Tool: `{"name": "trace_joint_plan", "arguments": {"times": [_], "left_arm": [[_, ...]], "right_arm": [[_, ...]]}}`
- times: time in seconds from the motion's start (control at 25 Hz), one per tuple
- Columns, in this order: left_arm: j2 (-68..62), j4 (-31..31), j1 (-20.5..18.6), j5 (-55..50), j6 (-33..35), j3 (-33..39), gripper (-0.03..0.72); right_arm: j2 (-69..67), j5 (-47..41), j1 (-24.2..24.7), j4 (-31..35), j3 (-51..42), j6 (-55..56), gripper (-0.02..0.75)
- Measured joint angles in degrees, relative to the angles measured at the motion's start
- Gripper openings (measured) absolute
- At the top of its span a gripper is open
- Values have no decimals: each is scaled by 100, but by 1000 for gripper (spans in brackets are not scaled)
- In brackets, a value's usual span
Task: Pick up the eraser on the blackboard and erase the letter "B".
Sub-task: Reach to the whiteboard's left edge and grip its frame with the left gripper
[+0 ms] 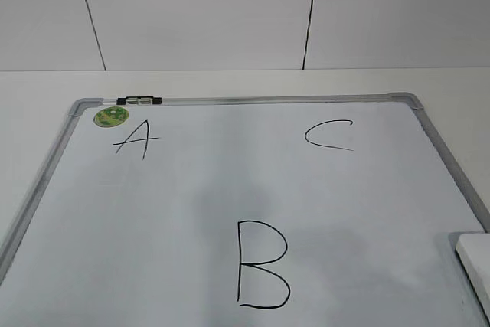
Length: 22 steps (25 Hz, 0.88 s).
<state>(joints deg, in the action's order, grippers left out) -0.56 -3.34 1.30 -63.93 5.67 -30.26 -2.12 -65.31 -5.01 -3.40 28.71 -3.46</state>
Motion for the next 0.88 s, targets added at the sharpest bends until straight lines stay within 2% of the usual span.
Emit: {"name": "trace_joint_plan", "arguments": {"times": [0.88], "left_arm": [[0,0,0,0,0,0,239]], "right_arm": [[-68,-197,0,62,253,0,568]]}}
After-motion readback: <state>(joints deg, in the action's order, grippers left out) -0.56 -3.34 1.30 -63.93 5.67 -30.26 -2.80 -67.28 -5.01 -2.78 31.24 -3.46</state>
